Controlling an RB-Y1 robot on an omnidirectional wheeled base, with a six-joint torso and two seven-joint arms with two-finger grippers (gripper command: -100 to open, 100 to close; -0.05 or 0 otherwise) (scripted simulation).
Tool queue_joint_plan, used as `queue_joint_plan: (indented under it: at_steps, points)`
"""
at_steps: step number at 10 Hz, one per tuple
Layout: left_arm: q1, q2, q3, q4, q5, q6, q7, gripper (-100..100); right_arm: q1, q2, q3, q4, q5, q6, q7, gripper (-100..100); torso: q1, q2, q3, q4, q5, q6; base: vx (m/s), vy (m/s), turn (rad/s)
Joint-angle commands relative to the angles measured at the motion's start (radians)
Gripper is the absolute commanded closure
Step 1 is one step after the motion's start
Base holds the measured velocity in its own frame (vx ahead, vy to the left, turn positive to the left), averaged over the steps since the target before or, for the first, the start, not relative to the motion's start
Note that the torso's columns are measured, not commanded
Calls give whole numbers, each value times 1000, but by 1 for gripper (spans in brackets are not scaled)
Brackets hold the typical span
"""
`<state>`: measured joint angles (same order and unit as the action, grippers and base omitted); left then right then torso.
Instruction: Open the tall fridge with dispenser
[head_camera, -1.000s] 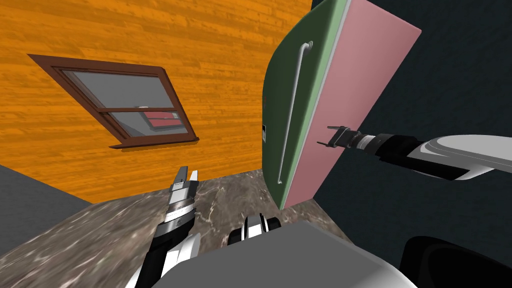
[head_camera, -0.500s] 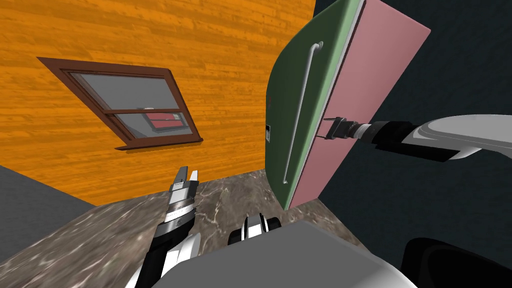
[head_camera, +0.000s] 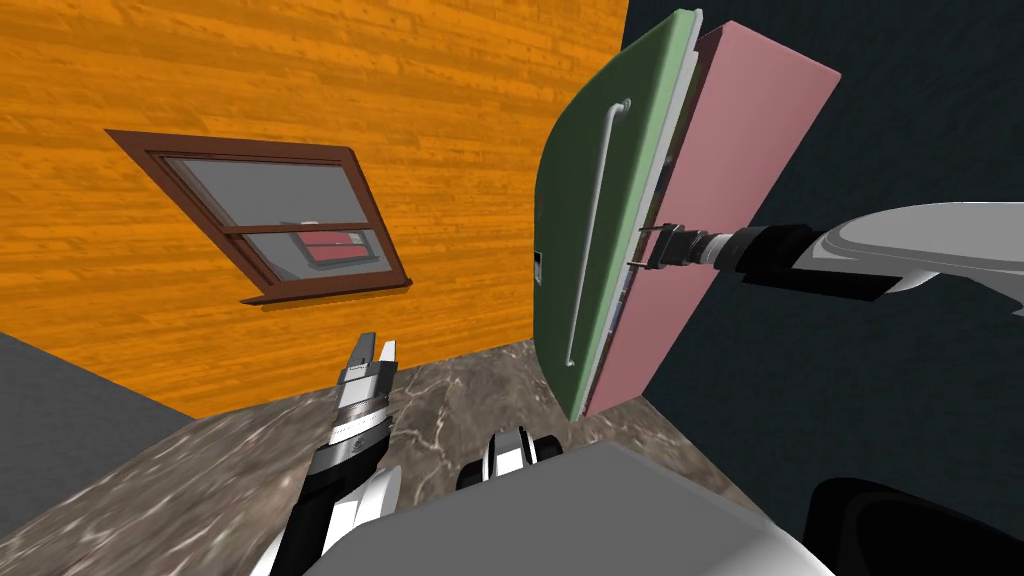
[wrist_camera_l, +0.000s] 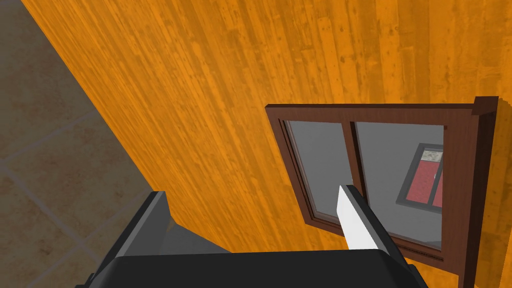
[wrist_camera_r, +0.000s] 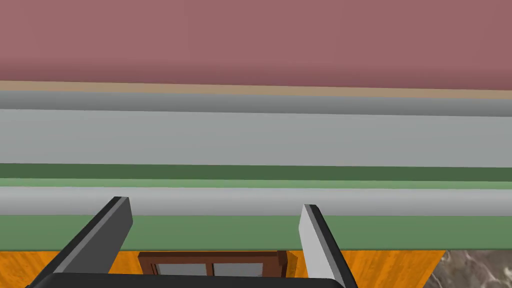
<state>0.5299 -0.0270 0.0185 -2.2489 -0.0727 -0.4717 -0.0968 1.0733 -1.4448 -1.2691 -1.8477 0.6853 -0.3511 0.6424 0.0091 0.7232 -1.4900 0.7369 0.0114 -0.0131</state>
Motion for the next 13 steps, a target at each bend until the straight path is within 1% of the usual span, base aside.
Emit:
queue_joint_plan:
  at_steps: [1, 2, 3, 4, 5, 6, 8, 9, 10, 11, 13]
  points:
    - [0, 0, 0, 0, 0, 0, 0, 0, 4, 0, 0, 0, 1, -2, -1, -100, -3, 2, 2, -1, -4, 4, -22, 7, -42]
    - [0, 0, 0, 0, 0, 0, 0, 0, 5, 2, 3, -1, 1, -5, -1, 100, -7, 4, 5, -2, -7, 6, -14, 3, -23]
    - [0, 0, 0, 0, 0, 0, 0, 0, 14, 1, -1, 20, 6, 2, -4, 100, -10, 6, 7, -3, -11, 9, 61, 143, -77]
    - [0, 0, 0, 0, 0, 0, 0, 0, 14, 1, -1, 20, 6, 2, -4, 100, -5, 4, 7, -4, -11, 11, 90, 209, -83]
    - [0, 0, 0, 0, 0, 0, 0, 0, 24, -1, -3, 41, 11, 7, -6, 100, -3, 4, 6, -4, -10, 9, 94, 257, -97]
    - [0, 0, 0, 0, 0, 0, 0, 0, 24, -1, -3, 41, 11, 7, -6, 100, -3, 3, 5, -4, -9, 7, 72, 245, -57]
    - [0, 0, 0, 0, 0, 0, 0, 0, 44, -5, -7, 82, 20, 19, -12, 100, -8, 1, 3, -4, -8, 6, 101, 275, -86]
    - [0, 0, 0, 0, 0, 0, 0, 0, 44, -5, -7, 82, 20, 19, -12, 100, -5, -1, 2, -5, -9, 6, 91, 307, -68]
    - [0, 0, 0, 0, 0, 0, 0, 0, 53, -7, -9, 103, 25, 25, -15, 100, -6, 0, 2, -5, -8, 3, 108, 293, -69]
    - [0, 0, 0, 0, 0, 0, 0, 0, 53, -7, -9, 103, 25, 25, -15, 100, -7, -2, 1, -5, -8, 4, 72, 261, -47]
    - [0, 0, 0, 0, 0, 0, 0, 0, 73, -11, -13, 144, 34, 36, -20, 100, -8, -1, 1, -5, -9, 4, 92, 308, -76]
